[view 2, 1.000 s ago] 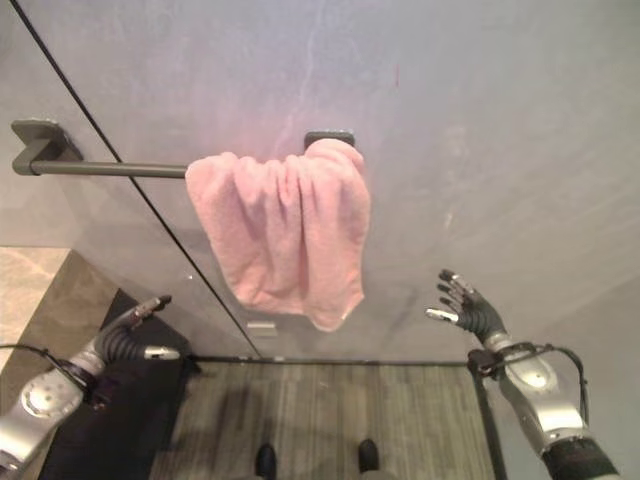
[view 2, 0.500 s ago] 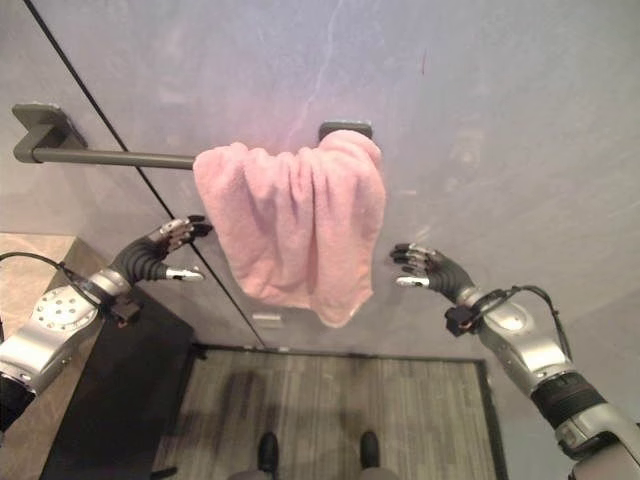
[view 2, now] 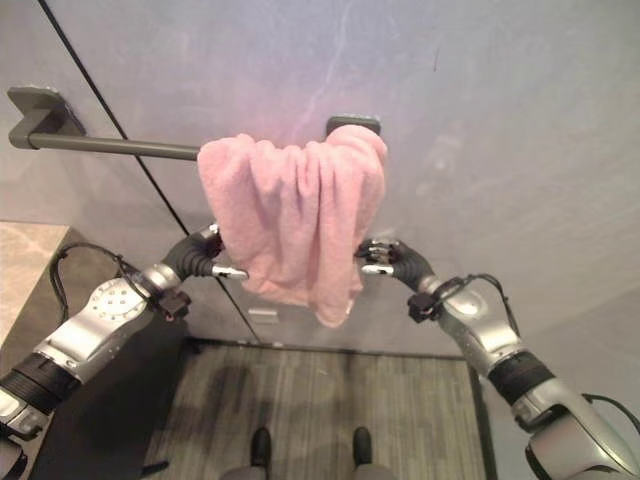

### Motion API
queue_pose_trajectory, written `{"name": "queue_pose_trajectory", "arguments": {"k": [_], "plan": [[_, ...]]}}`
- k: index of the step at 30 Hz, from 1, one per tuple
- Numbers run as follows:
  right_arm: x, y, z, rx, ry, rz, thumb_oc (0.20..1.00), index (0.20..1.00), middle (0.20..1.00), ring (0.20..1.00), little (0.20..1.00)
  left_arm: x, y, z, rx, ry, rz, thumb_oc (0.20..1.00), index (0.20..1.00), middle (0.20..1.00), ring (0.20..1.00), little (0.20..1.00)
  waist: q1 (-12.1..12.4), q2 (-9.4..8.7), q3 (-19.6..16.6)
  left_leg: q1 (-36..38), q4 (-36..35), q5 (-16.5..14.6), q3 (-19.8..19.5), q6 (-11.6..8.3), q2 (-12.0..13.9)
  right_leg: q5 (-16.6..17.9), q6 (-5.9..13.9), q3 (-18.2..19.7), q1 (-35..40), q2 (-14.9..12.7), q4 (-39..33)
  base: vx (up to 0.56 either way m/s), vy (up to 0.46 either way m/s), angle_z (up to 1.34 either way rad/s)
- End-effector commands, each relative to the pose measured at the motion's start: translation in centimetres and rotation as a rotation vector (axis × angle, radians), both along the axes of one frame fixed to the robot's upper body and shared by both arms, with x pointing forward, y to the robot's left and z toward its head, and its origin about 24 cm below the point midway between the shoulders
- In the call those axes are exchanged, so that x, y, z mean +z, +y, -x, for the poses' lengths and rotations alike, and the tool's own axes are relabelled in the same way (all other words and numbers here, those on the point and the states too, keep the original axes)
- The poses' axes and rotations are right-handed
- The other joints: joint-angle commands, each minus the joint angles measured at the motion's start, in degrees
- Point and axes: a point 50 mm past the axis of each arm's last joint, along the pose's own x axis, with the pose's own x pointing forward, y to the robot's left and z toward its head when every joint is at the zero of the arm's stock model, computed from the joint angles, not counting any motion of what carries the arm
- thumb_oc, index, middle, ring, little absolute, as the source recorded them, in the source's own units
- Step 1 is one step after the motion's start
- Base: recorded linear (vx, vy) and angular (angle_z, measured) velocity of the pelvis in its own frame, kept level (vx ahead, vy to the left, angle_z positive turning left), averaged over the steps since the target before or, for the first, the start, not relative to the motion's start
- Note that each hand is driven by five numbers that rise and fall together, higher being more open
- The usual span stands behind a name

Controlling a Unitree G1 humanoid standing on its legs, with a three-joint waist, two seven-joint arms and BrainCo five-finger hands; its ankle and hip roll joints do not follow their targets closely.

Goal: Put brush and paste in cup on sink, flatten towel.

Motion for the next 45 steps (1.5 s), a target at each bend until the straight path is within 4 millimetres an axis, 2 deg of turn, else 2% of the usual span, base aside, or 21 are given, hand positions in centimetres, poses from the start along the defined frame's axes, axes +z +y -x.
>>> {"name": "queue_pose_trajectory", "arguments": {"k": [1, 2, 3, 4, 5, 7, 8, 10, 11, 15, 18, 22, 25, 29, 30, 31, 32, 35, 36, 40, 45], "plan": [[4.3, 2.5, -1.1, 0.073, -0.166, -0.049, 1.000, 1.000, 1.000, 1.000, 1.000, 2.4, -0.9, -0.9, -0.023, -0.123, -0.010, 1.000, 1.000, 1.000, 1.000, 1.000, 0.20, -1.88, -1.83, 1.39, 0.10, 0.03, 4.27, -0.47, 0.89, 1.53, 4.97, 1.10, 1.36, -6.05, -0.09, 0.00, 0.000, 0.00], [4.4, 2.7, -1.1, 0.074, -0.171, -0.051, 1.000, 1.000, 1.000, 1.000, 1.000, 2.3, -0.9, -0.9, -0.016, -0.124, -0.004, 1.000, 1.000, 1.000, 1.000, 1.000, 0.14, -1.90, -1.87, 1.47, 0.10, 0.00, 4.32, -0.47, 0.88, 1.49, 4.96, 1.11, 1.37, -6.04, -0.09, 0.00, 0.000, 0.00], [4.5, 3.3, -1.1, 0.088, -0.178, -0.062, 0.495, 0.495, 0.495, 0.495, 0.495, 2.1, -1.3, -1.1, -0.010, -0.128, 0.011, 1.000, 1.000, 1.000, 1.000, 1.000, 0.08, -1.97, -1.88, 1.54, 0.10, -0.06, 4.35, -0.40, 0.86, 1.43, 4.93, 1.10, 1.39, -6.05, -0.09, 0.00, 0.000, 0.00], [4.5, 3.6, -1.1, 0.086, -0.181, -0.073, 0.310, 0.310, 0.310, 0.310, 0.310, 2.0, -1.5, -1.1, -0.010, -0.129, 0.026, 0.620, 0.620, 0.620, 0.620, 0.620, -0.01, -1.96, -1.87, 1.54, 0.10, -0.10, 4.36, -0.36, 0.81, 1.45, 4.93, 1.17, 1.36, -6.05, -0.09, 0.00, 0.000, 0.00], [4.6, 4.0, -1.2, 0.076, -0.195, -0.072, 0.200, 0.200, 0.200, 0.200, 0.200, 2.0, -1.9, -1.2, -0.007, -0.139, 0.040, 0.200, 0.200, 0.200, 0.200, 0.200, -0.09, -2.00, -1.87, 1.52, 0.10, -0.14, 4.42, -0.30, 0.77, 1.45, 4.89, 1.25, 1.27, -6.07, -0.09, 0.00, 0.000, 0.00], [4.5, 4.9, -0.9, 0.057, -0.218, -0.115, 0.200, 0.200, 0.200, 0.200, 0.200, 0.8, -2.4, -0.8, 0.020, -0.124, 0.099, 0.200, 0.200, 0.200, 0.200, 0.200, -0.27, -2.17, -1.95, 1.56, 0.10, -0.30, 4.25, -0.19, 0.77, 1.37, 4.70, 1.37, 1.41, -6.06, -0.09, 0.00, 0.000, 0.00], [5.4, 5.1, 0.0, 0.072, -0.284, -0.111, 0.200, 0.200, 0.200, 0.200, 0.200, 0.8, -2.2, -0.1, 0.036, -0.142, 0.115, 0.200, 0.200, 0.200, 0.200, 0.200, -0.49, -2.25, -2.11, 1.69, 0.10, -0.46, 4.21, -0.11, 0.79, 1.26, 4.63, 1.31, 1.57, -6.08, -0.09, 0.03, 0.014, -0.02], [6.7, 4.4, 1.4, 0.084, -0.377, -0.065, 0.200, 0.200, 0.200, 0.200, 0.200, 1.7, -1.2, 1.3, 0.063, -0.185, 0.168, 0.200, 0.200, 0.200, 0.200, 0.200, -0.82, -2.45, -2.54, 2.10, 0.10, -0.77, 4.51, -0.01, 0.65, 1.22, 4.68, 1.30, 1.81, -6.13, -0.09, 0.05, 0.019, 0.04], [9.3, 3.6, 4.6, 0.103, -0.551, -0.100, 0.200, 0.200, 0.200, 0.200, 0.200, 3.3, 0.5, 4.1, 0.112, -0.285, 0.250, 0.200, 0.200, 0.200, 0.200, 0.200, -1.25, -2.90, -2.89, 2.54, 0.10, -1.13, 4.95, 0.08, 0.78, 1.07, 4.86, 1.45, 1.87, -6.15, -0.09, 0.05, 0.014, 0.02], [10.1, 3.8, 5.8, 0.119, -0.595, -0.149, 0.200, 0.200, 0.200, 0.200, 0.200, 3.8, 1.5, 5.2, 0.170, -0.334, 0.278, 0.200, 0.200, 0.200, 0.200, 0.200, -1.02, -3.42, -2.96, 2.53, 0.10, -1.26, 4.90, 0.17, 0.80, 1.02, 4.98, 1.55, 1.77, -6.17, -0.08, 0.01, 0.002, -0.04], [10.0, 4.4, 5.8, 0.138, -0.586, -0.165, 0.200, 0.200, 0.200, 0.200, 0.200, 3.5, 2.1, 5.4, 0.209, -0.340, 0.274, 0.200, 0.200, 0.200, 0.200, 0.200, -0.67, -3.64, -2.92, 2.52, 0.10, -1.26, 4.92, 0.21, 0.76, 1.03, 4.97, 1.54, 1.77, -6.19, -0.09, 0.00, 0.002, -0.06], [9.6, 6.5, 5.1, 0.172, -0.565, -0.172, 0.200, 0.200, 0.200, 0.200, 0.200, 2.7, 2.9, 5.2, 0.293, -0.336, 0.249, 0.200, 0.200, 0.200, 0.200, 0.200, 0.64, -3.97, -2.40, 2.23, 0.10, -1.18, 4.50, 0.39, 0.57, 1.20, 4.87, 1.32, 1.67, -6.34, -0.08, 0.00, 0.000, 0.00], [8.9, 8.2, 4.4, 0.191, -0.517, -0.179, 0.200, 0.200, 0.200, 0.200, 0.200, 1.3, 3.2, 4.7, 0.341, -0.289, 0.233, 0.200, 0.200, 0.200, 0.200, 0.200, 1.41, -4.01, -1.89, 1.84, 0.10, -1.00, 4.29, 0.45, 0.39, 1.25, 4.86, 1.07, 1.59, -6.50, -0.09, -0.01, 0.002, 0.02], [6.8, 10.9, 3.3, 0.178, -0.380, -0.255, 0.200, 0.200, 0.200, 0.200, 0.200, -1.0, 3.8, 3.4, 0.439, -0.220, 0.170, 0.200, 0.200, 0.200, 0.200, 0.200, 2.55, -3.97, -1.31, 1.38, 0.10, -0.74, 3.92, 0.63, 0.06, 1.44, 4.76, 0.70, 1.54, -6.81, -0.04, -0.01, 0.005, 0.03], [6.8, 10.9, 3.2, 0.178, -0.381, -0.255, 0.200, 0.200, 0.200, 0.200, 0.200, -1.0, 3.8, 3.4, 0.439, -0.221, 0.169, 0.200, 0.200, 0.200, 0.200, 0.200, 2.56, -3.99, -1.30, 1.39, 0.10, -0.74, 3.92, 0.63, 0.05, 1.44, 4.76, 0.70, 1.55, -6.82, -0.04, -0.01, 0.013, 0.13], [6.6, 11.2, 3.2, 0.150, -0.355, -0.324, 0.200, 0.200, 0.200, 0.200, 0.200, 0.1, 3.6, 3.1, 0.455, -0.305, 0.122, 0.200, 0.200, 0.200, 0.200, 0.200, 2.74, -3.93, -1.14, 1.30, 0.10, -0.75, 3.87, 0.63, 0.01, 1.48, 4.77, 0.62, 1.55, -6.89, -0.02, -0.01, 0.010, 0.14], [7.4, 11.3, 3.5, 0.161, -0.381, -0.363, 0.200, 0.200, 0.200, 0.200, 0.200, 1.3, 3.2, 3.2, 0.442, -0.376, 0.122, 0.200, 0.200, 0.200, 0.200, 0.200, 2.74, -3.89, -0.99, 1.11, 0.10, -0.73, 3.84, 0.60, -0.02, 1.53, 4.85, 0.61, 1.38, -6.91, -0.01, -0.01, 0.022, 0.12], [9.8, 10.9, 4.7, 0.191, -0.494, -0.418, 0.200, 0.200, 0.200, 0.200, 0.200, 3.6, 2.5, 4.5, 0.387, -0.475, 0.214, 0.200, 0.200, 0.200, 0.200, 0.200, 2.46, -4.13, -0.93, 0.74, 0.10, -0.80, 3.85, 0.63, -0.16, 1.65, 5.07, 0.69, 0.86, -7.10, 0.06, -0.01, 0.016, 0.05], [11.4, 10.6, 5.6, 0.213, -0.573, -0.445, 0.200, 0.200, 0.200, 0.200, 0.200, 4.6, 2.5, 5.0, 0.374, -0.513, 0.269, 0.200, 0.200, 0.200, 0.200, 0.200, 2.34, -4.34, -1.00, 0.66, 0.10, -0.89, 3.87, 0.65, -0.25, 1.75, 5.16, 0.84, 0.70, -7.17, 0.06, 0.00, 0.000, 0.00], [12.8, 10.5, 7.1, 0.260, -0.632, -0.495, 0.200, 0.200, 0.200, 0.200, 0.200, 5.6, 2.6, 6.0, 0.376, -0.560, 0.325, 0.200, 0.200, 0.200, 0.200, 0.200, 2.09, -4.55, -1.41, 0.70, 0.10, -1.12, 4.14, 0.66, -0.26, 1.80, 5.29, 1.08, 0.48, -7.34, 0.15, 0.00, 0.004, -0.01], [12.9, 10.4, 7.4, 0.285, -0.638, -0.477, 0.200, 0.200, 0.200, 0.200, 0.200, 5.9, 3.1, 6.5, 0.406, -0.582, 0.348, 0.200, 0.200, 0.200, 0.200, 0.200, 1.97, -4.62, -1.65, 0.90, 0.10, -1.20, 4.33, 0.73, -0.31, 1.69, 5.20, 1.27, 0.52, -7.41, 0.10, 0.00, 0.000, 0.00]]}}
